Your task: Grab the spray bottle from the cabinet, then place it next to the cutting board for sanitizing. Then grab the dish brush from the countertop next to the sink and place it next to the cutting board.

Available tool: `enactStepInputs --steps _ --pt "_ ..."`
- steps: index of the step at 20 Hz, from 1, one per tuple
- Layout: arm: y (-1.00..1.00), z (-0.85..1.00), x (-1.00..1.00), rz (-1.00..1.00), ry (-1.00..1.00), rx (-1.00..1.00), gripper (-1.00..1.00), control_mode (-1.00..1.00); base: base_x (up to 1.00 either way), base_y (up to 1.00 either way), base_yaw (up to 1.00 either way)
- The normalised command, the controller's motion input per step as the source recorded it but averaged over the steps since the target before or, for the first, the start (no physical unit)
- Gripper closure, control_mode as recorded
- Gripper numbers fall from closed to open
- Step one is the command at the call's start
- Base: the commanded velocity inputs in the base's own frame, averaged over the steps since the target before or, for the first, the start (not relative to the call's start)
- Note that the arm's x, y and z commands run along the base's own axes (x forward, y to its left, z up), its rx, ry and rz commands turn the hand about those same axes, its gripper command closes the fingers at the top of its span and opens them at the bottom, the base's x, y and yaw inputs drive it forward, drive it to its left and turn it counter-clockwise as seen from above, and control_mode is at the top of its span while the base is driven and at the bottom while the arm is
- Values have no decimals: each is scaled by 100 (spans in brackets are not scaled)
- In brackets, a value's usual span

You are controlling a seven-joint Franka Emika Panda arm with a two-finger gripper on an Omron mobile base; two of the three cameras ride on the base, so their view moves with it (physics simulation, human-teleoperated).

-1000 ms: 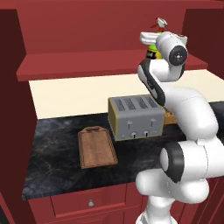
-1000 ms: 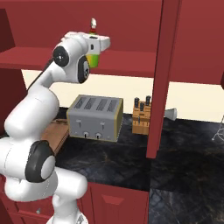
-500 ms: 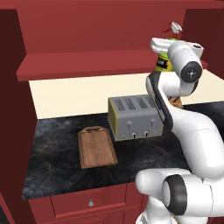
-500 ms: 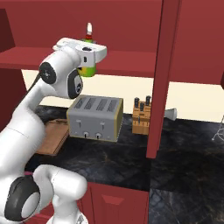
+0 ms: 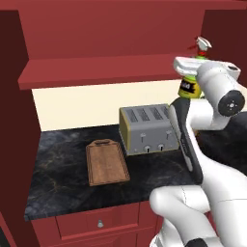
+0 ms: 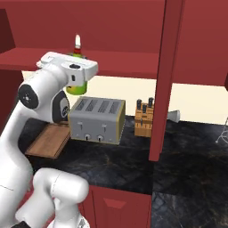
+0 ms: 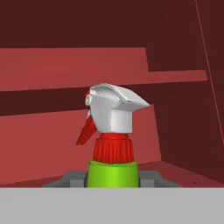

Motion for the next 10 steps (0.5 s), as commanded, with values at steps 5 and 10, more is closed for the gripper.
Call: enactStepInputs --steps 5,10 --pt "4 -59 -37 32 17 -5 100 -100 0 0 0" --pt "29 -74 -6 33 6 -6 100 -100 0 0 0"
